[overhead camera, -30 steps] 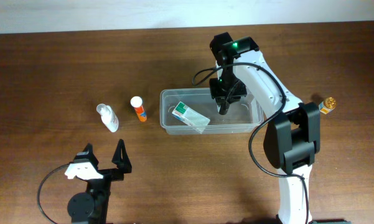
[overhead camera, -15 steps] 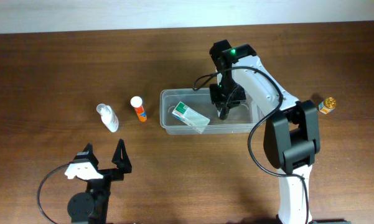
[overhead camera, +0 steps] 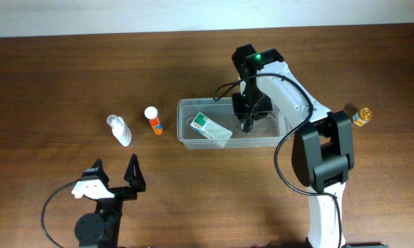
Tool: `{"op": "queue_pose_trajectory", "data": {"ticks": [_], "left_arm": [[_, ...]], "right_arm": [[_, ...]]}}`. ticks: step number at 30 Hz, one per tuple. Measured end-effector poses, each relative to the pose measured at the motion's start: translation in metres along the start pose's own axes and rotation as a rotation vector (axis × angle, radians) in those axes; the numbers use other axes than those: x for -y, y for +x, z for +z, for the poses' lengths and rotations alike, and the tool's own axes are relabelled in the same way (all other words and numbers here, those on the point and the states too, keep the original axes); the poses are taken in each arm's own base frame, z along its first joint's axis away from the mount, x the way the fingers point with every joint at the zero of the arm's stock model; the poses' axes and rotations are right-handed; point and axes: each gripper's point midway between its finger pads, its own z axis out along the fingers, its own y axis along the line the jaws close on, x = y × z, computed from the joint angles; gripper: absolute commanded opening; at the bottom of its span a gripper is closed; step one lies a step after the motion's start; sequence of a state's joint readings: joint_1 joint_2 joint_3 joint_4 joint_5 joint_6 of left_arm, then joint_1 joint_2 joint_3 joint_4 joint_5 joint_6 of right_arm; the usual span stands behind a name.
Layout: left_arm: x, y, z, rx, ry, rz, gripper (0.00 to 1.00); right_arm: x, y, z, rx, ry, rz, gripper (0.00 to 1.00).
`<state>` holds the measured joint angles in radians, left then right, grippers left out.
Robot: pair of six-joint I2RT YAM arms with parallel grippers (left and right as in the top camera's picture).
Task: Pack container
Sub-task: 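Carry the black bottle into the container and set it upright, then move right gripper to the gold-lidded jar and lower over it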
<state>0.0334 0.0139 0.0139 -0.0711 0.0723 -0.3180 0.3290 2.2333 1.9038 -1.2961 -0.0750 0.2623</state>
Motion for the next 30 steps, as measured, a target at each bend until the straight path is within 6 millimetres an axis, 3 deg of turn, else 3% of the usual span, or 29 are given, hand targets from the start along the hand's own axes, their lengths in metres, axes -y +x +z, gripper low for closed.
{"op": "queue_pose_trajectory", "data": {"ticks": [3,7,11,14,18,23,28,30], "left_arm": [[0.000,0.000,0.000,0.000,0.000,0.000,0.99],[0.000,0.000,0.000,0.000,0.000,0.000,0.99],[0.000,0.000,0.000,0.000,0.000,0.000,0.99],[0.000,0.000,0.000,0.000,0.000,0.000,0.99],[0.000,0.000,0.000,0.000,0.000,0.000,0.99],[0.000,0.000,0.000,0.000,0.000,0.000,1.00],[0.000,0.000,0.000,0.000,0.000,0.000,0.99],[0.000,0.000,0.000,0.000,0.000,0.000,0.99]], "right_arm": [[-0.001,0.001,-0.012,-0.006,0.001,0.000,0.40],[-0.004,-0.004,-0.043,0.025,-0.006,-0.012,0.44],[-0.004,-0.009,-0.089,0.091,-0.011,-0.033,0.46],[0.007,-0.009,-0.124,0.141,0.014,-0.049,0.50],[0.040,-0.018,-0.160,0.243,0.050,-0.032,0.52],[0.114,-0.020,-0.178,0.281,0.088,0.104,0.53],[0.192,-0.012,-0.182,0.281,0.105,0.273,0.98],[0.216,-0.006,-0.181,0.272,0.101,0.327,0.98]]}}
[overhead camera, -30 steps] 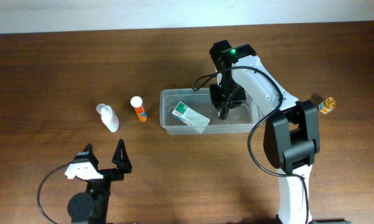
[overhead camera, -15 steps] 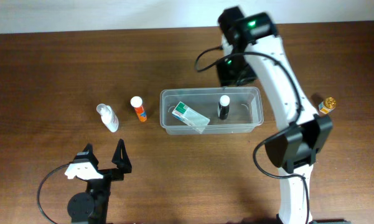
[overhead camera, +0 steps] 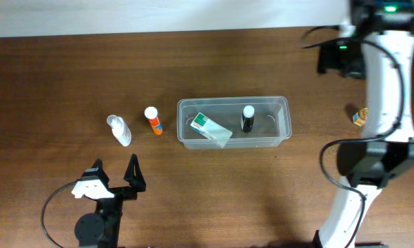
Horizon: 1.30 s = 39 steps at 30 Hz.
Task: Pack container
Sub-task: 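Move right gripper to the gold-lidded jar and lower over it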
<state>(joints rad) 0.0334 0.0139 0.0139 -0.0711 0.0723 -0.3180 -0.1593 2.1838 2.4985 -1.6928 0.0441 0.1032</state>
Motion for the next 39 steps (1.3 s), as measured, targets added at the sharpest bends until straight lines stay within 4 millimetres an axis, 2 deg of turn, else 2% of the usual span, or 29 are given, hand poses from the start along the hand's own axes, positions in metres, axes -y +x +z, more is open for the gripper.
{"op": "queue_pose_trajectory", "data": {"ticks": [5,9,12,18,22,26,31,39], "left_arm": [[0.000,0.000,0.000,0.000,0.000,0.000,0.99],[0.000,0.000,0.000,0.000,0.000,0.000,0.99],[0.000,0.000,0.000,0.000,0.000,0.000,0.99],[0.000,0.000,0.000,0.000,0.000,0.000,0.99],[0.000,0.000,0.000,0.000,0.000,0.000,0.99],[0.000,0.000,0.000,0.000,0.000,0.000,0.99],[0.000,0.000,0.000,0.000,0.000,0.000,0.99],[0.000,0.000,0.000,0.000,0.000,0.000,0.99]], "right_arm": [[0.046,0.005,0.019,-0.052,0.005,0.110,0.98],[0.081,0.008,0.046,-0.082,0.011,0.197,0.98],[0.107,0.014,0.074,-0.108,0.015,0.260,0.98],[0.141,0.033,0.115,-0.149,0.024,0.343,0.98],[0.139,0.032,0.127,-0.138,-0.030,0.317,0.98],[0.130,0.028,0.129,-0.123,-0.081,0.276,0.98],[0.127,0.028,0.134,-0.132,-0.095,0.256,0.98],[0.126,0.037,0.165,-0.204,-0.103,0.256,0.98]]}}
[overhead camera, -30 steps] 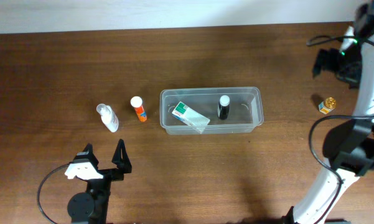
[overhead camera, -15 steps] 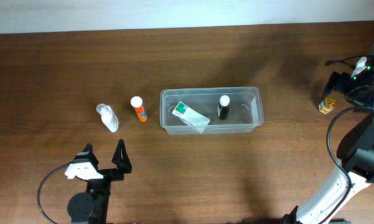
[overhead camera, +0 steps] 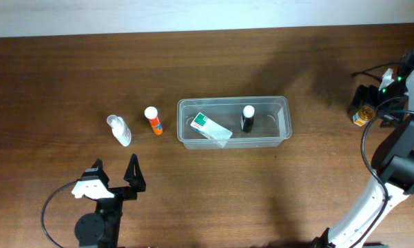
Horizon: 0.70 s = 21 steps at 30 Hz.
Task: Pack container
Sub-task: 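Move right gripper to the gold-lidded jar and lower over it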
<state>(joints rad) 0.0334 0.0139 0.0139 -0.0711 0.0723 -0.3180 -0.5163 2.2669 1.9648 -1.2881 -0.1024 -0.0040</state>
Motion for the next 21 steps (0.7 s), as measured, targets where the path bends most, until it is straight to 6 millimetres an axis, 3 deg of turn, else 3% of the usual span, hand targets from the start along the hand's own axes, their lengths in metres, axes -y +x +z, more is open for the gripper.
{"op": "queue_pose_trajectory", "data": {"ticks": [15,21], "left_arm": [[0.000,0.000,0.000,0.000,0.000,0.000,1.00],[0.000,0.000,0.000,0.000,0.000,0.000,0.99]], "right_arm": [[0.014,-0.005,0.015,-0.006,0.071,0.005,1.00],[0.017,-0.005,0.030,-0.035,0.080,0.005,0.99]]}}
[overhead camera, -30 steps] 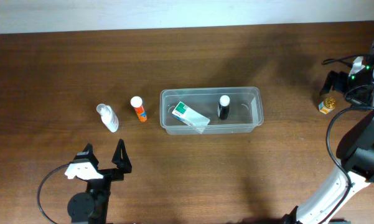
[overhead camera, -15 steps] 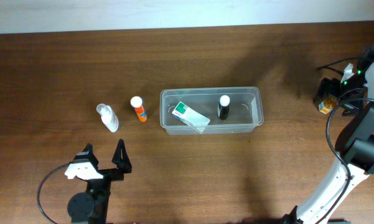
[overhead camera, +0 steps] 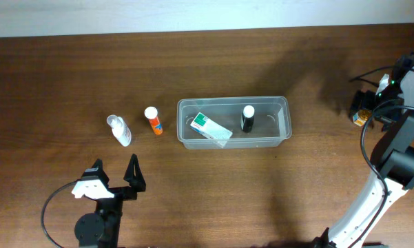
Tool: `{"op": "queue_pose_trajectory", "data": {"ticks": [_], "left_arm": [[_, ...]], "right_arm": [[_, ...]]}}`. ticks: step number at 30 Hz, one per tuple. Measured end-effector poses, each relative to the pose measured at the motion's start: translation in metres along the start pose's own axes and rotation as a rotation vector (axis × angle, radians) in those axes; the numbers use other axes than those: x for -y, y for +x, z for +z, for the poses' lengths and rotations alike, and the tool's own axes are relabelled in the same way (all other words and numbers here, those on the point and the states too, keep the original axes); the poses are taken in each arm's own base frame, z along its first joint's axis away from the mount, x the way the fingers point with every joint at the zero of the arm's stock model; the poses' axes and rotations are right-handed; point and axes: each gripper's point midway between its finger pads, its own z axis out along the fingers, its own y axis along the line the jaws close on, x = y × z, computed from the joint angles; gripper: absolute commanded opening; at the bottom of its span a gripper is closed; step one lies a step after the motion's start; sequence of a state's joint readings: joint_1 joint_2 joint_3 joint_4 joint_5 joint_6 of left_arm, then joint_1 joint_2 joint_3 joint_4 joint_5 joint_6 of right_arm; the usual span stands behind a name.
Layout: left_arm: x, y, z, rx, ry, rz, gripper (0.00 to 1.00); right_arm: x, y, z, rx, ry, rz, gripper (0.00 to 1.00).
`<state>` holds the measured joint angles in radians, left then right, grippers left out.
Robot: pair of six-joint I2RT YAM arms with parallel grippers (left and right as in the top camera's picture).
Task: Pack container
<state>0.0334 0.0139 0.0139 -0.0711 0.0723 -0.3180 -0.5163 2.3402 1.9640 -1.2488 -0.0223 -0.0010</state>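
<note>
A clear plastic container [overhead camera: 282, 103] sits mid-table. Inside it a green-and-white box [overhead camera: 210, 127] lies at the left and a black bottle with a white cap [overhead camera: 247, 118] stands right of centre. On the table to the left of the container are an orange bottle with a white cap [overhead camera: 152, 120] and a white bottle [overhead camera: 119, 129]. A small orange jar [overhead camera: 358, 119] sits at the far right. My right gripper [overhead camera: 364, 107] is right over it, and its jaws are hidden from above. My left gripper [overhead camera: 114, 172] rests open near the front left.
The right arm's base and links stand along the right edge of the table. The left arm's base and a black cable occupy the front left corner. A pale wall runs along the far edge of the table.
My right arm has shifted slightly at the far right, and its gripper is still at the small orange jar. Nothing else has moved.
My right gripper was inside the container at the black bottle. A second later the bottle stood alone in the container and the arm was up at the far right. Then the gripper was down at the small orange jar, where it remains.
</note>
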Motion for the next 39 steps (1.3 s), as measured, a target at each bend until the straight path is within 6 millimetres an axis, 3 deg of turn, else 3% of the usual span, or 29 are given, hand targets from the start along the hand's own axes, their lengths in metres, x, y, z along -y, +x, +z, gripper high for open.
{"op": "queue_pose_trajectory", "data": {"ticks": [6,21,39], "left_arm": [[0.000,0.000,0.000,0.000,0.000,0.000,0.99],[0.000,0.000,0.000,0.000,0.000,0.000,0.99],[0.000,0.000,0.000,0.000,0.000,0.000,0.99]], "right_arm": [[0.000,-0.001,0.010,-0.011,0.000,-0.003,0.99],[0.004,-0.014,0.010,0.043,0.019,-0.004,0.96],[0.004,-0.011,0.020,0.031,0.023,-0.008,0.70]]}}
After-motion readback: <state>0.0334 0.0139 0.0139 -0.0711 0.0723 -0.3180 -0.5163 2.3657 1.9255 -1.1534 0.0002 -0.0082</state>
